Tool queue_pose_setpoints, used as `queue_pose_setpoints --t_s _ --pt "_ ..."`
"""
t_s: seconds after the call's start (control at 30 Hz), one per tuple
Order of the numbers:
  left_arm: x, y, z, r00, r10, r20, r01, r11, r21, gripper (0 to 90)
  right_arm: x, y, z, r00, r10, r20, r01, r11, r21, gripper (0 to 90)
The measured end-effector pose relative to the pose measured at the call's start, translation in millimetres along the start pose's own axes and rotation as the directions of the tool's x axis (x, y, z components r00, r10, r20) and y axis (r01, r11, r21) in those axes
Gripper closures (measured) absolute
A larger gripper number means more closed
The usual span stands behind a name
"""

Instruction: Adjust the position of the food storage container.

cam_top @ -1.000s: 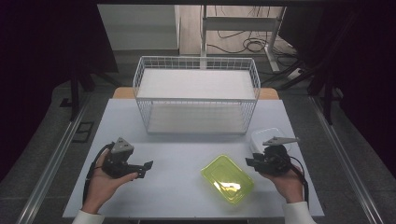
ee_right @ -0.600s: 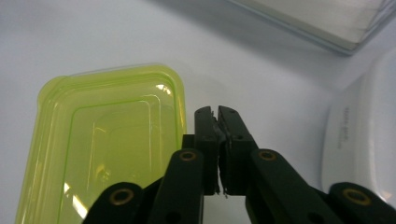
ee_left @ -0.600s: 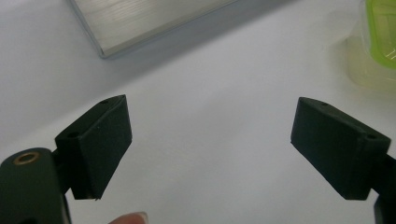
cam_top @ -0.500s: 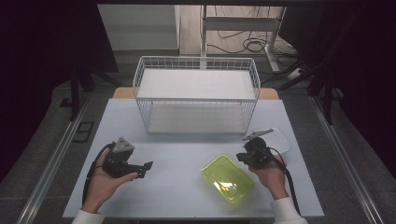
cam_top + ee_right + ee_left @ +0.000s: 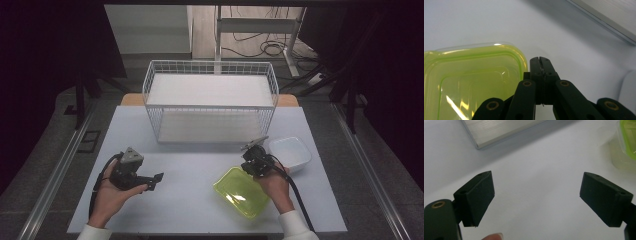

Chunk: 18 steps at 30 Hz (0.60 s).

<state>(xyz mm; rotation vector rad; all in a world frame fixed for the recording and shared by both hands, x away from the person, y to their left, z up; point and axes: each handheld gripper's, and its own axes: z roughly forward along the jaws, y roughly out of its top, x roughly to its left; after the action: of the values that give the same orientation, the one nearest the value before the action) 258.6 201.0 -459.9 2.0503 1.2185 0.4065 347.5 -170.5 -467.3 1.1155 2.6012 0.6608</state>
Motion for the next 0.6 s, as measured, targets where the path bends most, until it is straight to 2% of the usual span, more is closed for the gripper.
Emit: queue_pose_setpoints --t_s 0.17,0.3,0.43,0.6 --pt "0.1 -0.7 1.5 1.0000 0.000 -0.002 0.000 1.0000 0.004 12.3 14.6 7.1 6.8 0.9983 -0.050 -0.030 0.050 0.999 -0.007 89.2" --pt "0.3 -1.0 1.9 1.0000 0.001 -0.004 -0.001 1.0000 0.005 12.3 32.2 14.1 15.2 0.9924 -0.114 -0.046 0.114 0.993 -0.005 89.2" --pt "0.1 -1.2 2.9 1.0000 0.004 -0.005 -0.004 1.0000 0.007 12.3 41.4 17.6 19.5 0.9890 -0.137 -0.055 0.137 0.991 -0.009 89.2" --pt "0.1 -1.9 3.7 1.0000 0.003 -0.007 -0.003 0.9999 0.010 12.2 44.3 18.7 19.9 0.9867 -0.151 -0.059 0.151 0.988 -0.017 89.2"
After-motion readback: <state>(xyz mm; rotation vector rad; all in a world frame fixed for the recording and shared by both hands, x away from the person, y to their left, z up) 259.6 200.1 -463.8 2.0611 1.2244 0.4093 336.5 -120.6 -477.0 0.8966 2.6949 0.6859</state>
